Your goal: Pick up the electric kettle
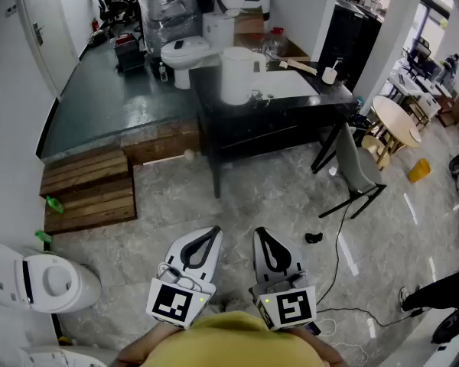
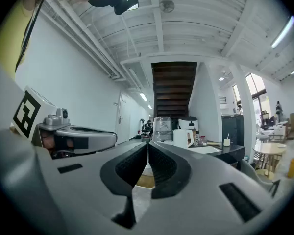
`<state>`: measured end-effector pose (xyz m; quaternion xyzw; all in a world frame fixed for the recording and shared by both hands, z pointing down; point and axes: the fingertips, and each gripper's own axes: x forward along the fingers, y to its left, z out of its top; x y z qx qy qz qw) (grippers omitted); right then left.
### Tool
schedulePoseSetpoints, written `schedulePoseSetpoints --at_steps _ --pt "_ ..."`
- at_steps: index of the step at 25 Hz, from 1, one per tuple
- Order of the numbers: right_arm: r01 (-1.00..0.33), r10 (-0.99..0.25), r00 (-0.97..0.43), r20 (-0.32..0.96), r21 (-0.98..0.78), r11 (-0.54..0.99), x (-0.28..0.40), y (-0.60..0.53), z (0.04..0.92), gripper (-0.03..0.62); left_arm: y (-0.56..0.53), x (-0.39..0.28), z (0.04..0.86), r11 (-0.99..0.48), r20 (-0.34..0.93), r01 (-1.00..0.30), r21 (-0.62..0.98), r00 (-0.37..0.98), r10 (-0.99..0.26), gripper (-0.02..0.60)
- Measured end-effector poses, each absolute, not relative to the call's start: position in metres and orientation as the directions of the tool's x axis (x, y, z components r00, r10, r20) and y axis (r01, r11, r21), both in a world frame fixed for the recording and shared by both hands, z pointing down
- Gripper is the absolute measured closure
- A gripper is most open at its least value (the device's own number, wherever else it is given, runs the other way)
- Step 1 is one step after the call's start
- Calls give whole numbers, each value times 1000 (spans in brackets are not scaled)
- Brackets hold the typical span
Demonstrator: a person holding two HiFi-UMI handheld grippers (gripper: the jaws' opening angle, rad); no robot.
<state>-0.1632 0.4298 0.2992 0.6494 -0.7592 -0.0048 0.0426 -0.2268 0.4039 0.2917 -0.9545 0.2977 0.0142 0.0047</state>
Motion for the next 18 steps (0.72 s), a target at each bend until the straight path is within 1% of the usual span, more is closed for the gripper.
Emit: schedulePoseSetpoints --at_steps 6,11,18 --pt "-986 -986 -146 76 64 151 -170 425 303 569 399 -232 293 -827 -34 -562 -3 826 -562 572" --pt "-987 -988 -137 65 72 142 -176 420 301 569 394 -237 293 -835 -34 -550 -1 835 -549 572" --pt "-995 -994 -90 66 36 92 -176 426 309 570 394 -242 301 -852 -32 -523 14 851 -523 572"
